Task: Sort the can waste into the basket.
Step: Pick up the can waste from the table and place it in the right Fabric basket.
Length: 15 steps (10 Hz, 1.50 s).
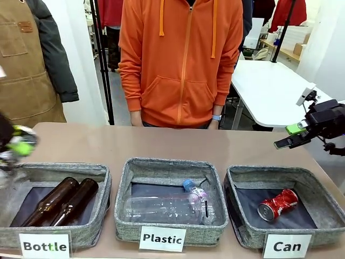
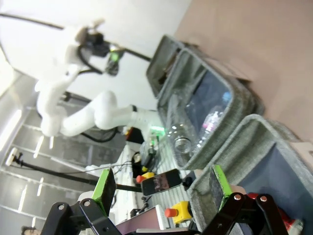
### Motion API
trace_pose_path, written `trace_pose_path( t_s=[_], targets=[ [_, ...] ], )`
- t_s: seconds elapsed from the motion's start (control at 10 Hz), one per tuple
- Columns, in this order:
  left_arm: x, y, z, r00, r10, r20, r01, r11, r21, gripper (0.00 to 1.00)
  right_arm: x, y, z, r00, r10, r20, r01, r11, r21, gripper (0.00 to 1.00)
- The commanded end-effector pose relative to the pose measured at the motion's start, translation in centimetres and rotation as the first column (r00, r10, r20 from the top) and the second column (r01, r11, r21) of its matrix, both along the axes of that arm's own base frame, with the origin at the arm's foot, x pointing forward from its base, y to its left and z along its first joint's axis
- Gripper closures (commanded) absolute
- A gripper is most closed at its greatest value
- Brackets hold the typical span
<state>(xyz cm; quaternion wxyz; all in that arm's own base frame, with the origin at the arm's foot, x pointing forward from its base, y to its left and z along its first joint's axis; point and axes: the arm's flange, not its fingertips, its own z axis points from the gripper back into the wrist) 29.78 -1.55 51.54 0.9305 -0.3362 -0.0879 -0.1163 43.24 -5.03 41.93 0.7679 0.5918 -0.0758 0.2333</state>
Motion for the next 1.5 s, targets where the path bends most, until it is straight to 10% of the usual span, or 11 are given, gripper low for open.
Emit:
trace_pose_path(
  t_s=[0.0, 0.2, 0.8, 1.1, 1.4],
  targets=[
    [0.7, -11.7, 4.2, 0.978, -0.202, 0.044, 0.201, 0.979, 0.038, 0.81, -5.0, -4.2, 5.0, 0.986, -0.128, 0.103, 0.147, 0.967, -0.207, 0.01],
    [-0.8, -24.2, 6.3, 0.910, -0.378, 0.169, 0.352, 0.921, 0.164, 0.81, -10.4, -10.2, 7.1, 0.971, -0.177, 0.163, 0.226, 0.901, -0.371, 0.01],
    [-4.7, -53.7, 1.6, 0.523, -0.768, 0.371, 0.650, 0.640, 0.409, 0.81, -23.1, -22.0, 4.2, 0.855, -0.480, 0.199, 0.519, 0.790, -0.327, 0.01],
    [-3.4, -59.1, -2.6, 0.572, -0.736, 0.362, 0.600, 0.676, 0.428, 0.81, -21.5, -20.9, 6.0, 0.889, -0.403, 0.218, 0.457, 0.810, -0.367, 0.01],
    [-2.3, -63.1, -5.0, 0.441, -0.815, 0.377, 0.575, 0.579, 0.579, 0.81, -21.5, -20.9, 6.0, 0.889, -0.403, 0.218, 0.457, 0.810, -0.367, 0.01]
  ],
)
